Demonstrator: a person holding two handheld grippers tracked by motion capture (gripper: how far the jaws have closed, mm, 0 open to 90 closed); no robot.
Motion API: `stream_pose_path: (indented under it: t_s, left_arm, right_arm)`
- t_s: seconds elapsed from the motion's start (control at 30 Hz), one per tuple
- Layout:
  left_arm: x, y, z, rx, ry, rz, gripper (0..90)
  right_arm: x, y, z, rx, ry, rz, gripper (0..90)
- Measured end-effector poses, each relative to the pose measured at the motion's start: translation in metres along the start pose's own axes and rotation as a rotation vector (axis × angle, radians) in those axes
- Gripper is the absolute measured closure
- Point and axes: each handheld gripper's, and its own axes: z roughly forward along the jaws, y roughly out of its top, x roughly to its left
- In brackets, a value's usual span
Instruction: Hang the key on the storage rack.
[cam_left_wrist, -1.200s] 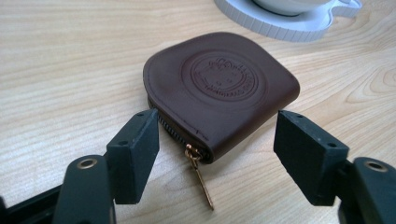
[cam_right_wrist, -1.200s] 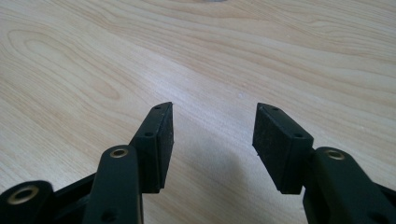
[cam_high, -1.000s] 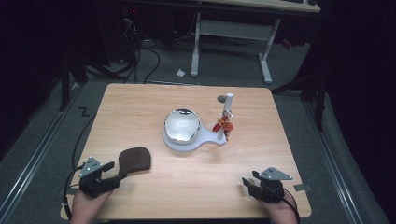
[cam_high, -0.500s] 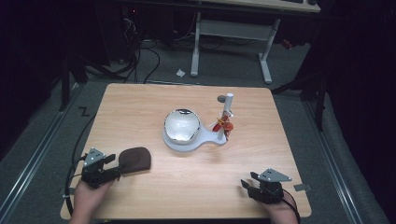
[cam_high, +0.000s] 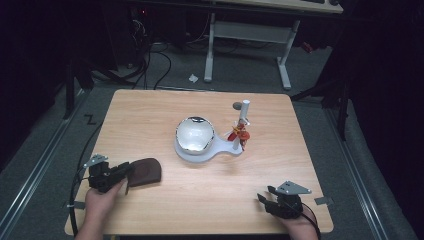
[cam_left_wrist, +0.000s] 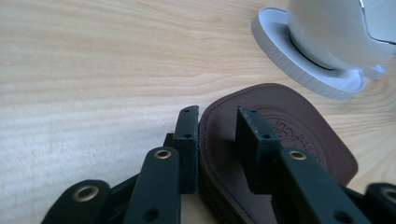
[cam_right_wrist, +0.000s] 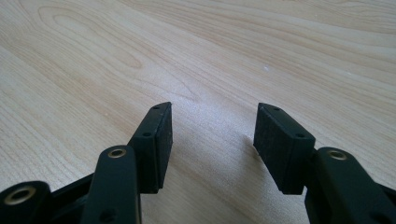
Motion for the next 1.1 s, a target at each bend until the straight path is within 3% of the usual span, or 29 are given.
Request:
stream_pose_path:
  t_s: [0.17, 0.23, 0.33, 0.47, 0.7, 0.8, 1.1]
  left_arm:
    - [-0.003, -0.006, -0.005, 0.009, -0.008, -0.031, 73.5]
    - [-0.004, -0.007, -0.005, 0.008, -0.002, -0.035, 78.9]
    - [-0.006, -0.008, -0.005, 0.007, 0.016, -0.019, 82.6]
    - [-0.009, -0.009, -0.006, 0.003, 0.037, 0.013, 85.8]
    - [-0.015, -0.010, -0.012, -0.023, 0.036, 0.060, 86.6]
    - [-0.025, -0.008, -0.021, -0.074, 0.029, 0.095, 86.8]
    - [-0.047, 0.000, -0.037, -0.149, 0.025, 0.179, 87.2]
  right_arm:
    - [0.000, 0.000, 0.000, -0.001, -0.003, 0.004, 47.5]
    - [0.001, 0.000, 0.000, 0.001, -0.001, 0.008, 47.6]
    - [0.002, 0.000, 0.000, 0.004, -0.002, 0.011, 47.6]
    - [0.001, 0.000, 0.001, 0.006, -0.003, 0.015, 47.8]
    - [-0.002, 0.000, -0.002, -0.012, -0.015, 0.025, 48.6]
    - [-0.003, 0.002, -0.005, -0.029, -0.028, 0.034, 49.0]
    - [-0.005, 0.003, -0.003, -0.042, -0.048, 0.031, 49.5]
